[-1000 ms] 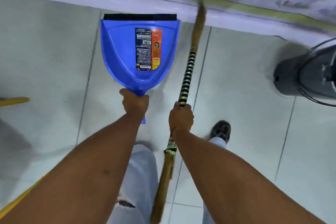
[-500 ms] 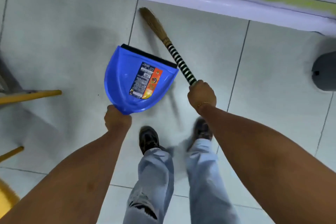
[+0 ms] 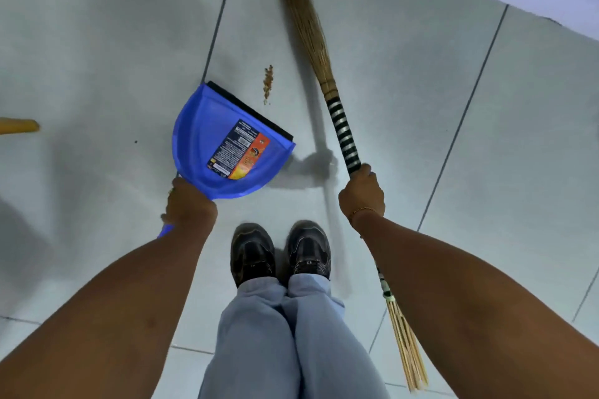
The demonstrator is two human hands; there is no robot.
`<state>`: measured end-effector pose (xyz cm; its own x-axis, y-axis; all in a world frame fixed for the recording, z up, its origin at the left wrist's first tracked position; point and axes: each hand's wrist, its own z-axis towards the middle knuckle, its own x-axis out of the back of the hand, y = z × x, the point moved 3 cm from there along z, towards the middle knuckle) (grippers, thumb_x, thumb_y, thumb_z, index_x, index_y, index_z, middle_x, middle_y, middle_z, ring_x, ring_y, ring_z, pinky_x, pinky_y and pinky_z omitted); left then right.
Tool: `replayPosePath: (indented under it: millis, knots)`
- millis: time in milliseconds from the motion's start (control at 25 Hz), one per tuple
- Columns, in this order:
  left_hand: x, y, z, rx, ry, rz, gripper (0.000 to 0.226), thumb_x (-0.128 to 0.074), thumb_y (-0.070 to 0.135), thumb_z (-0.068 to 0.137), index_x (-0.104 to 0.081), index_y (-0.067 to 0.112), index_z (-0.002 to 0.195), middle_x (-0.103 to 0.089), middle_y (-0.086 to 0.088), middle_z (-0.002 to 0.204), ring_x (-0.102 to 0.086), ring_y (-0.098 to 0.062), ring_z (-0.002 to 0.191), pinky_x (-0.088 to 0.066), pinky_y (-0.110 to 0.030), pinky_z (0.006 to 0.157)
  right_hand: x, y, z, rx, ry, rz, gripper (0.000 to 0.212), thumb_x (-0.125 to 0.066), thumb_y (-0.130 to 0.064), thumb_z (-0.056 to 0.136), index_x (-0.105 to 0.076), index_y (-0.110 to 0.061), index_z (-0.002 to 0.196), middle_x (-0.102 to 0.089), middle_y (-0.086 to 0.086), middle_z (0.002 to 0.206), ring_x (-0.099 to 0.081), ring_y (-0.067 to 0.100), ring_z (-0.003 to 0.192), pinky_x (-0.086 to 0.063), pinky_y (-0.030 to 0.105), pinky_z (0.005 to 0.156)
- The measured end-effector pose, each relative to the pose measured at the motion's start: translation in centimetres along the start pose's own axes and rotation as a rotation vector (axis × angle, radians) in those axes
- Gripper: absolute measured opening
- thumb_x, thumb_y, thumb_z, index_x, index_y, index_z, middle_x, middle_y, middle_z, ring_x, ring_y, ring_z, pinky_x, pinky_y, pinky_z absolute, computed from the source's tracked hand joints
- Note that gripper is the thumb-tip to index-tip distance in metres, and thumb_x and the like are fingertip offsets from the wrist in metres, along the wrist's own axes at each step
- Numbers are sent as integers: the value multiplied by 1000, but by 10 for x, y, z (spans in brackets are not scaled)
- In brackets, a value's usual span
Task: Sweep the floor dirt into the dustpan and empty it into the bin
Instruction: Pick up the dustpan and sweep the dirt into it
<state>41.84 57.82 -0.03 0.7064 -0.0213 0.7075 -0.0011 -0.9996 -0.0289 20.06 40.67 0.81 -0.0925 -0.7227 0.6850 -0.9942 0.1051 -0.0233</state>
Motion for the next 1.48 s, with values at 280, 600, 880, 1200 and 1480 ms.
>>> replayPosePath:
  millis: [280,600,880,1200,1480]
  knots:
    - [-26,7,59,-302,125,284,61,-36,-4,94,-1,-10,143,-46,-38,126,-47,-54,112,-36,-59,96,-37,34,34,-196,52,-158,30,-36,-4,89,-38,-12,118,-57,15,117,-54,35,109,-43,48,89]
    - [-33,9,79,-343,155,254,61,-37,-6,93,0,-12,142,-47,-40,120,-50,-56,106,-37,-62,92,-55,83,11,-156,12,-266,31,-41,1,81,-45,-13,108,-61,11,103,-55,33,100,-38,47,88]
    - [-23,4,81,-390,153,294,60,-36,-6,94,0,-13,142,-49,-41,115,-52,-55,103,-39,-62,92,-42,88,16,-130,115,-218,31,-43,4,75,-45,-10,103,-61,14,103,-55,36,98,-40,48,87]
    - [-11,7,50,-318,67,285,64,-40,-3,93,0,-10,144,-44,-36,128,-47,-53,115,-35,-58,99,-64,58,-36,-71,-50,-154,29,-44,-2,79,-45,-10,106,-61,14,104,-57,34,98,-40,44,84]
    - [28,42,-73,-205,-87,28,41,-48,-5,86,-35,-7,125,-49,-28,130,-45,-47,122,-40,-48,99,23,9,-88,75,67,1,46,-41,3,82,-40,-6,128,-53,16,118,-51,36,107,-45,46,85]
